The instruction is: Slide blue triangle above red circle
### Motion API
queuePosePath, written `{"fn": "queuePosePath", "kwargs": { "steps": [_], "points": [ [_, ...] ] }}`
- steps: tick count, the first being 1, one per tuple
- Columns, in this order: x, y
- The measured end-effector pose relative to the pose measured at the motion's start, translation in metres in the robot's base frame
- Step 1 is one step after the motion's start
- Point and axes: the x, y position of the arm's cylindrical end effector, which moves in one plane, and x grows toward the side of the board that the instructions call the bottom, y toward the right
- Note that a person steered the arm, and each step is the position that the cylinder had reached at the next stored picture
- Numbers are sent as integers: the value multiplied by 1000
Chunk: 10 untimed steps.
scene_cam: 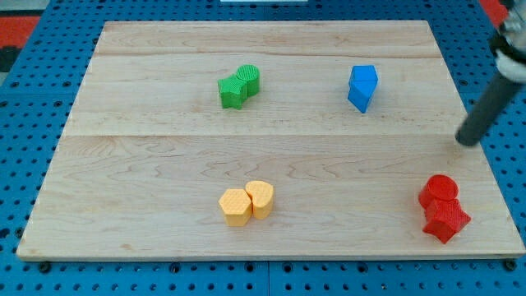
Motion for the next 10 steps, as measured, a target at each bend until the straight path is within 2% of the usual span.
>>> {"fn": "queuePosePath", "kwargs": {
  "steps": [1,3,4,5,9,10],
  "points": [
    [-74,-6],
    [-88,-143],
    [-62,-164],
    [-30,-115],
    [-132,-103],
    [-100,-77]
  ]
}}
